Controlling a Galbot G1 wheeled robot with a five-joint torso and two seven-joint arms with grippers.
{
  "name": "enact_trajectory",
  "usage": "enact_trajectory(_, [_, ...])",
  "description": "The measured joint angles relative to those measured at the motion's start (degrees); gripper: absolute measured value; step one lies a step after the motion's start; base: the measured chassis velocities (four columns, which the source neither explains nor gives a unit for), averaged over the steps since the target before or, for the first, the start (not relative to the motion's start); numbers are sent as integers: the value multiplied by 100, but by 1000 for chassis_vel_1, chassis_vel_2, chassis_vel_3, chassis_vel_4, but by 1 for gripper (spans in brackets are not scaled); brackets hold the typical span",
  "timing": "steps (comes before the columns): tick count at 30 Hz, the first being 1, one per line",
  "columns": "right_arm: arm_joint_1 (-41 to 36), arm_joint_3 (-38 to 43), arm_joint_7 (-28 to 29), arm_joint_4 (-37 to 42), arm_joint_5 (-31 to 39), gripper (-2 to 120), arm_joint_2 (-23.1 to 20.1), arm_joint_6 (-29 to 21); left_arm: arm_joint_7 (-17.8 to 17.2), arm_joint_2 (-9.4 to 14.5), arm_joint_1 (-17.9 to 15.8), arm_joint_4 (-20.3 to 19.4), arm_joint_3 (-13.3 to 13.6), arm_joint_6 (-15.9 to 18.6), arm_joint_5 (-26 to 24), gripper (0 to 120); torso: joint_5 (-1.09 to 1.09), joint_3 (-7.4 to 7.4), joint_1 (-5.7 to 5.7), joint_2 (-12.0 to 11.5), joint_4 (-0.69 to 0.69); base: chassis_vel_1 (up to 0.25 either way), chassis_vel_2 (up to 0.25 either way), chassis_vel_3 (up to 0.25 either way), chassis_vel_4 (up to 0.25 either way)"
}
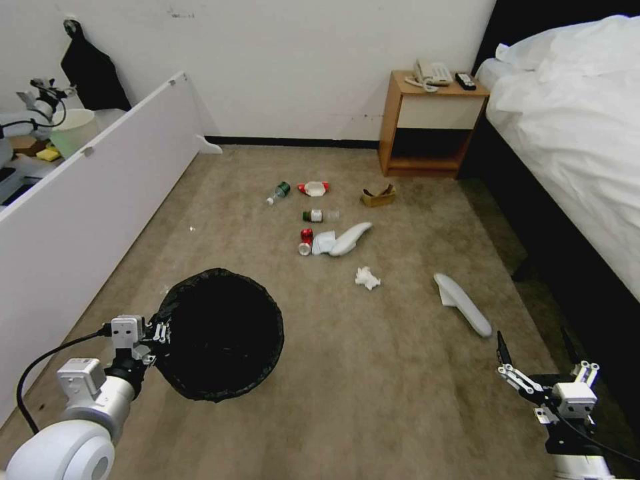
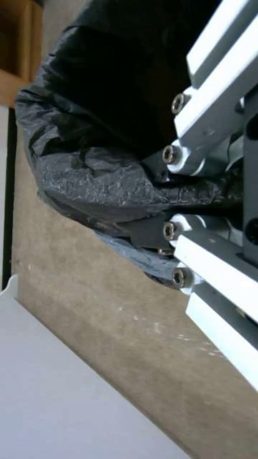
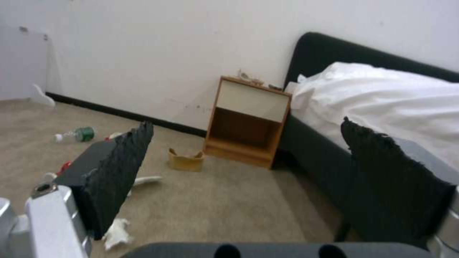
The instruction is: Pick up the trash bin and place the garbage on the floor into it.
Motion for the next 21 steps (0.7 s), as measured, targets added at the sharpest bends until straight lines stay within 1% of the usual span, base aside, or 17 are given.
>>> enact_trajectory(4, [3, 0, -1, -14, 2, 100, 0, 16, -1, 0, -5, 4, 0, 0, 0, 4, -7, 0, 0, 0, -1, -329, 351, 319, -352])
enact_trajectory(5, [2, 1, 0, -16, 8, 100, 0, 24, -3, 0, -6, 5, -1, 0, 1, 4, -5, 1, 0, 0, -2, -351, 351, 365, -363])
enact_trajectory(6, [4, -1, -2, -25, 8, 100, 0, 27, -2, 0, -5, 5, -1, -1, 1, 4, 1, 0, 0, 0, 0, -363, 357, 365, -339])
enact_trajectory(7, [4, -1, -2, -25, 8, 100, 0, 27, -2, 0, -5, 5, -1, -1, 1, 4, 1, 0, 0, 0, 0, -363, 357, 365, -339])
enact_trajectory(8, [7, -1, -7, -34, 8, 100, 0, 43, -4, 0, -5, 6, -1, -1, 2, 4, -2, 1, 0, 0, 1, -363, 329, 367, -339])
enact_trajectory(9, [7, 2, -8, -39, 9, 100, 0, 49, -4, -2, -4, 8, 0, -1, 3, 4, -10, 0, 0, 0, -1, -360, 329, 358, -330])
enact_trajectory(10, [11, 0, -9, -46, 15, 100, 0, 70, 0, -3, -3, 8, 0, -1, 5, 4, -4, 1, 1, 0, -2, -350, 346, 358, -356])
enact_trajectory(11, [11, 0, -9, -46, 15, 100, 0, 70, 0, -3, -3, 8, 0, -1, 5, 4, -4, 1, 1, 0, -2, -350, 346, 358, -356])
enact_trajectory(12, [12, -4, -14, -64, 15, 100, 0, 80, -4, -5, 1, 8, -1, -1, 8, 4, 6, 0, 1, 0, 2, -347, 314, 326, -356])
enact_trajectory(13, [16, -3, -17, -67, 18, 100, 0, 90, -9, -7, 1, 8, -1, -2, 9, 4, -8, 1, 0, 0, 0, -347, 345, 358, -343])
enact_trajectory(14, [17, -2, -19, -69, 25, 100, 0, 93, -13, -10, 6, 9, -1, -1, 10, 4, -11, -1, 0, 0, 0, -346, 345, 358, -333])
enact_trajectory(15, [17, -2, -19, -69, 25, 100, 0, 93, -13, -10, 6, 9, -1, -1, 10, 4, -11, -1, 0, 0, 0, -346, 345, 358, -333])
enact_trajectory(16, [20, -9, -21, -74, 35, 100, 0, 100, -6, -11, 12, 7, -7, -1, 11, 4, -4, 0, 1, 0, -2, -346, 333, 317, -333])
enact_trajectory(17, [20, -9, -21, -74, 35, 100, 0, 100, -6, -11, 12, 7, -7, -1, 11, 4, -4, 0, 1, 0, -2, -346, 333, 317, -333])
enact_trajectory(18, [35, -15, -42, -118, 63, 100, 0, 167, -7, -14, 26, 1, -20, -1, 12, 4, 2, -1, 0, 0, 1, -321, 303, 313, -336])
enact_trajectory(19, [46, -20, -51, -151, 84, 100, 0, 233, -12, -16, 32, -1, -29, -2, 16, 4, -7, 1, 1, 0, 1, -334, 303, 327, -313])
enact_trajectory(21, [46, -21, -57, -178, 93, 100, 0, 260, -20, -17, 40, -1, -31, 0, 18, 4, -7, 0, 0, 0, 1, -302, 319, 327, -313])
